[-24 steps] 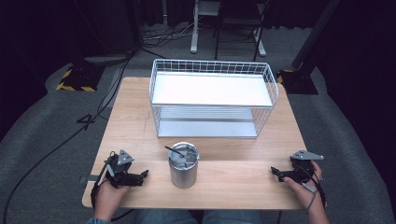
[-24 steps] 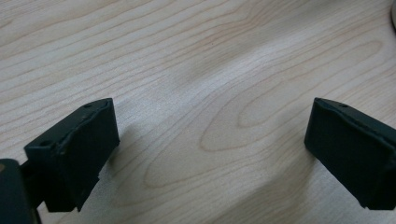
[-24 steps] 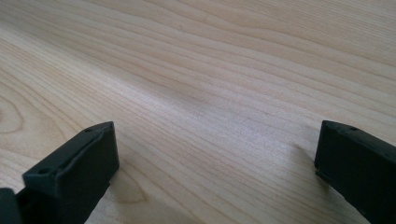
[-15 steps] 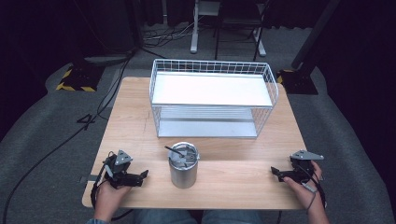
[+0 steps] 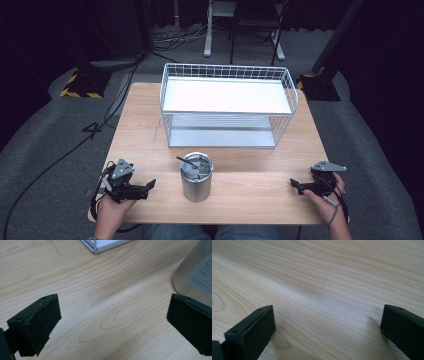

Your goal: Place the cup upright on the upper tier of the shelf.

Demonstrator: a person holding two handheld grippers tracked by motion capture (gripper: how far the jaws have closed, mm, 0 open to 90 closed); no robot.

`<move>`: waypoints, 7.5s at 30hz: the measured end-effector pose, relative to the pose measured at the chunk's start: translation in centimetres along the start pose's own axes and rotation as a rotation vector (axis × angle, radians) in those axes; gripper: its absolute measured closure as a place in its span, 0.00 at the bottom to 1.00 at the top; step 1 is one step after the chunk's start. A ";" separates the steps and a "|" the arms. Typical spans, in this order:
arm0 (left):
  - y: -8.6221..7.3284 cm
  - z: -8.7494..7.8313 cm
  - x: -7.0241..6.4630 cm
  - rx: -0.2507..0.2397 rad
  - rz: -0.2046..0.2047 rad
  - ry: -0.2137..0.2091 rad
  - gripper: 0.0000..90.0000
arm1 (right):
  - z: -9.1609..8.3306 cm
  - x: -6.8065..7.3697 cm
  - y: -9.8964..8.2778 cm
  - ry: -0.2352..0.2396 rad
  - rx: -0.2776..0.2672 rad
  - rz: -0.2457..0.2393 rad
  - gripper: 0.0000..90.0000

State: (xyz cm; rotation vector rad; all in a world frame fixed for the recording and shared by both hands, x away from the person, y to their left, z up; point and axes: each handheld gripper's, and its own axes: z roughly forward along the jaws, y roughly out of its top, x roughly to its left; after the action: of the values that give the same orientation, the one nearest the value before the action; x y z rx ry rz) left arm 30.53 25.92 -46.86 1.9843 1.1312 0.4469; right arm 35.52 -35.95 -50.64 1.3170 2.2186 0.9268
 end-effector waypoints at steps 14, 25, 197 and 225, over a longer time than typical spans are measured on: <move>1.5 -1.9 -1.8 -0.116 0.015 -0.055 0.00 | 0.0 0.0 0.0 0.000 -0.001 0.002 0.00; 2.6 -2.5 -4.0 -0.165 0.055 -0.115 0.00 | 0.0 0.0 0.0 -0.001 -0.001 0.002 0.00; 31.4 0.8 -11.1 -0.414 0.130 -0.239 0.04 | 0.0 0.0 0.0 -0.002 -0.002 -0.002 0.00; 34.8 7.3 -9.0 -0.400 0.058 -0.113 0.04 | 0.0 0.2 0.0 -0.009 -0.002 0.008 0.00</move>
State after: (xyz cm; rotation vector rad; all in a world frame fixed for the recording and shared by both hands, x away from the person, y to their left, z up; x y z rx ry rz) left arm 49.79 4.98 -23.68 1.6719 0.8397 0.5379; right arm 35.38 -35.78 -50.67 1.3272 2.2065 0.9235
